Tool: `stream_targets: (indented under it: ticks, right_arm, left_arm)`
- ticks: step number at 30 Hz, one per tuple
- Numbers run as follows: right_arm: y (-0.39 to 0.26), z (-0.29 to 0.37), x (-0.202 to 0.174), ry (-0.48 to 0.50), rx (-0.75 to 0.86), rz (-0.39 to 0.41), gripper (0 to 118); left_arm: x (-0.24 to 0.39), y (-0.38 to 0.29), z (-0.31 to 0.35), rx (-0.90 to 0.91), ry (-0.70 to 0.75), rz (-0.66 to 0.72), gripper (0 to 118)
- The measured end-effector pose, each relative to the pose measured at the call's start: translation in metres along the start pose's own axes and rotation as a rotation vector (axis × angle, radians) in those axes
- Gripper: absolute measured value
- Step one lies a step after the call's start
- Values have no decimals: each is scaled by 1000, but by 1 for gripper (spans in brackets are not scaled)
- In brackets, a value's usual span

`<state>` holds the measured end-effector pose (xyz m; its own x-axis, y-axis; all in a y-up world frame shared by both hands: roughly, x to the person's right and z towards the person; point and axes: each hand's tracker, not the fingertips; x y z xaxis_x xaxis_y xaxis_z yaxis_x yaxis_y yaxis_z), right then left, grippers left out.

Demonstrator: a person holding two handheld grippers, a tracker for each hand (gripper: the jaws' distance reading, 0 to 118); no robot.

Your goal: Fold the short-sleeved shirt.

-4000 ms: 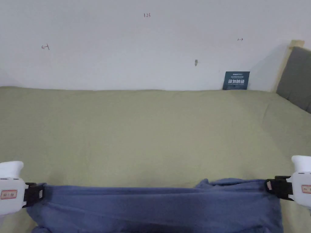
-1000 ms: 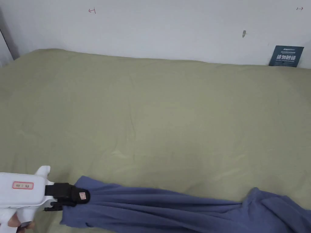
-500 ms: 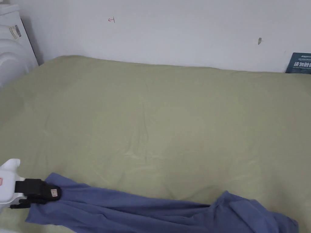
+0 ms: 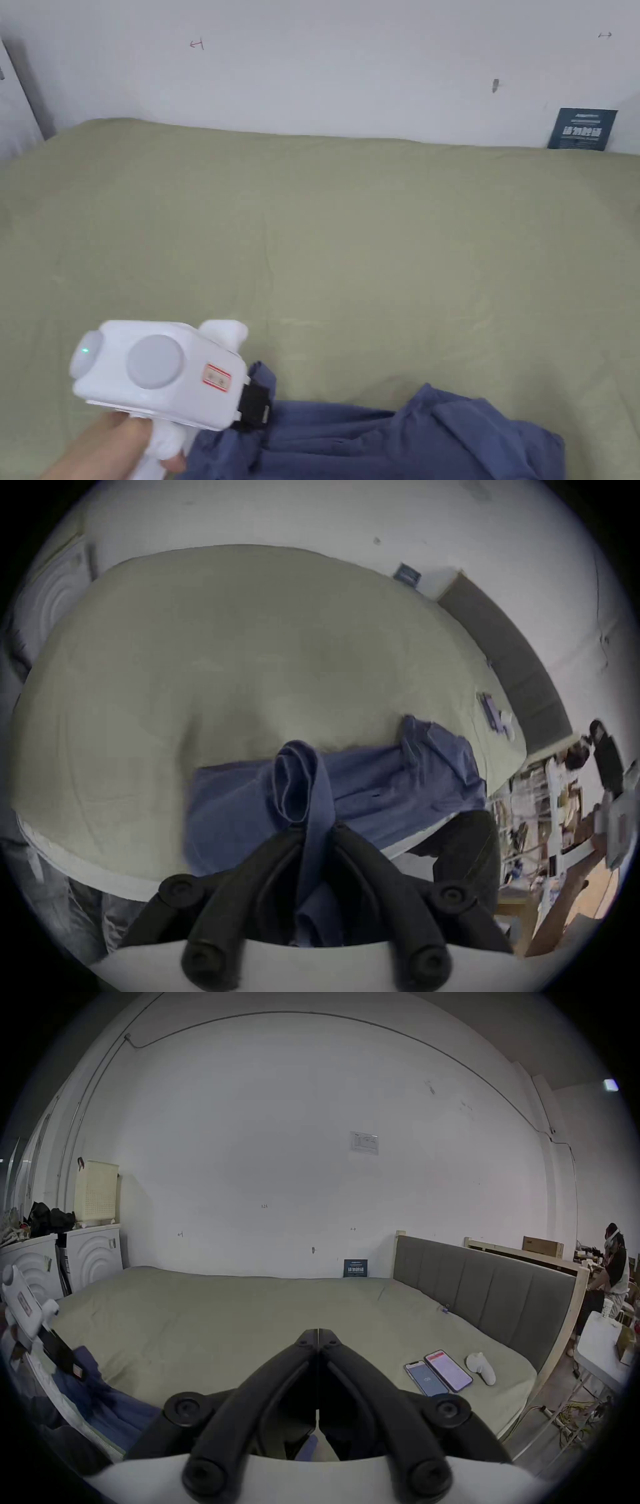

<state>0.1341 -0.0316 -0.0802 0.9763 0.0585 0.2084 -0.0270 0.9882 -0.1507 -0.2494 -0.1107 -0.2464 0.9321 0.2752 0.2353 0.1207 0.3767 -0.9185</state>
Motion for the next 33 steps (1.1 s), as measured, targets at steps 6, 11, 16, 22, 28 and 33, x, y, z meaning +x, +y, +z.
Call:
stream_targets:
  ticks: [6, 11, 16, 22, 28, 33]
  right_arm:
    - [-1, 0, 8, -25, -7, -25, 0]
    - [-1, 1, 11, -21, -8, -29, 0]
    - [-5, 0, 6, 5, -16, -42, 0]
    - [-10, -3, -3, 34, -36, -52, 0]
    - [-12, -5, -6, 38, -60, -42, 0]
    - [-11, -6, -6, 20, -45, -31, 0]
  left_arm:
    - [49, 4, -65, -19, -99, -59, 47]
    - [45, 5, -68, 16, -147, 39, 116]
    - [-4, -5, -17, 133, -172, 139, 0]
    - [-52, -15, -33, 68, -241, 217, 0]
    - [-4, -21, -113, -45, -339, 198, 0]
    - [2, -26, -134, -24, -418, 229, 0]
